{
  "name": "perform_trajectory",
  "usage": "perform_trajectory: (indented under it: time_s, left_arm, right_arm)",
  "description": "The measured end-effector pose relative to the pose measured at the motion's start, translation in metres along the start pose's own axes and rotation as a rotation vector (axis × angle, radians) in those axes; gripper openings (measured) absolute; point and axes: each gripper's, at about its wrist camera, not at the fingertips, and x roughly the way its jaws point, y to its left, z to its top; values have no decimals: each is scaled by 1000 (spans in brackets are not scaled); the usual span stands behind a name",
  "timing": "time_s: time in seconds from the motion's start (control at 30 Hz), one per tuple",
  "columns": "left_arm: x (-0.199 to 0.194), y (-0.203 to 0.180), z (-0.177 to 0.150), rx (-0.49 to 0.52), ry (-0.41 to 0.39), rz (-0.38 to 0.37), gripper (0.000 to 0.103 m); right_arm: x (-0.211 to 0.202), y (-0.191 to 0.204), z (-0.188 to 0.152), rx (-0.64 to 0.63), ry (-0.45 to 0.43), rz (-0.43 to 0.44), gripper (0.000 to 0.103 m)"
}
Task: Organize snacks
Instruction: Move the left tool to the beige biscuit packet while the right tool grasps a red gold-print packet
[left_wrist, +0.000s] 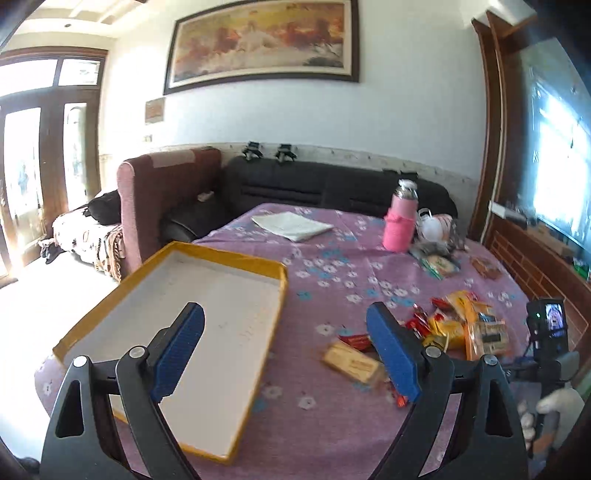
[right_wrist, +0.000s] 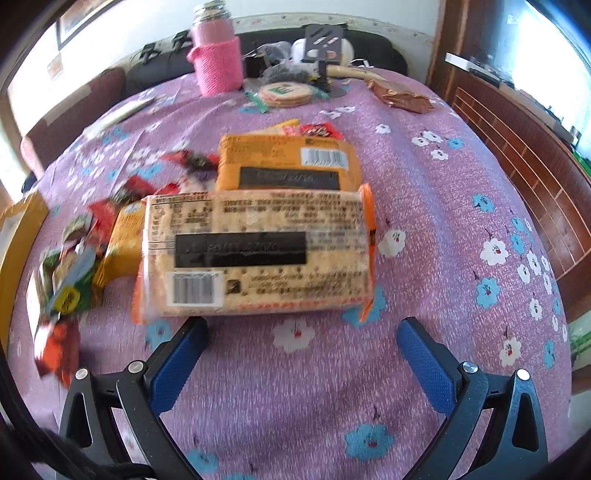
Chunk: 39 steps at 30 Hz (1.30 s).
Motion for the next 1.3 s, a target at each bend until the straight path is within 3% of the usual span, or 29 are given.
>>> perform_trajectory:
  time_s: [0.03,0.07,0.1,0.17,0.23,0.3,0.33,0.43,0.47,0.5,0.57,0.73,0.87,0.97,1.03,1.1,1.17,1.3]
  left_arm:
    - [-4,5,0,-7,-22,0,91]
    - [-8,9,0,-13,-41,0,91]
    - [-14,16,1,-19,-59,1,91]
    - [-16,22,2,-26,-72,-4,91]
    - [-15,27,3,-34,-65,-20,91]
    - [-7,33,3,-63,-37,-38,91]
    - [-4,34,2,-74,-26,-50,91]
    - [-6,41,2,-81,-20,-59,91]
    - [-6,44,3,-101,-16,-65,91]
    - [-7,48,4,-106,-18,-65,91]
    - [-9,55,5,-105,-19,-58,91]
    - [-10,73,6,-138,-11,-62,91]
    - [-4,76,5,-155,8,-72,91]
    - [1,73,3,-153,26,-92,91]
    - [3,68,1,-149,47,-123,91]
    - [3,60,-1,-132,66,-159,91]
    - [4,52,-3,-112,89,-193,91]
    - [28,23,-17,-86,246,-348,91]
  right_arm:
    - [-3,-1,-1,-7,26,-8,101]
    - [-8,-1,-2,-12,28,-33,93]
    - [-19,0,-3,-23,10,-91,76]
    - [-42,6,-5,-42,-61,-138,70]
    - [-73,19,-5,-59,-162,-126,70]
    - [-99,47,-3,-119,-247,-36,71]
    - [-106,64,-2,-160,-262,56,72]
    - [-101,120,0,-299,-175,329,68]
    - [-95,140,0,-345,-139,386,64]
    - [-91,154,-1,-376,-122,405,51]
    - [-76,192,-1,-451,-88,418,39]
    - [-34,240,11,-461,-24,370,41]
    - [-9,241,12,-397,78,400,39]
    - [-17,234,-1,-349,157,521,29]
    - [-25,230,-11,-316,221,642,28]
    - [-38,218,-13,-284,200,698,29]
    - [-61,192,-12,-256,95,675,32]
    - [-83,138,-17,-194,-55,546,58]
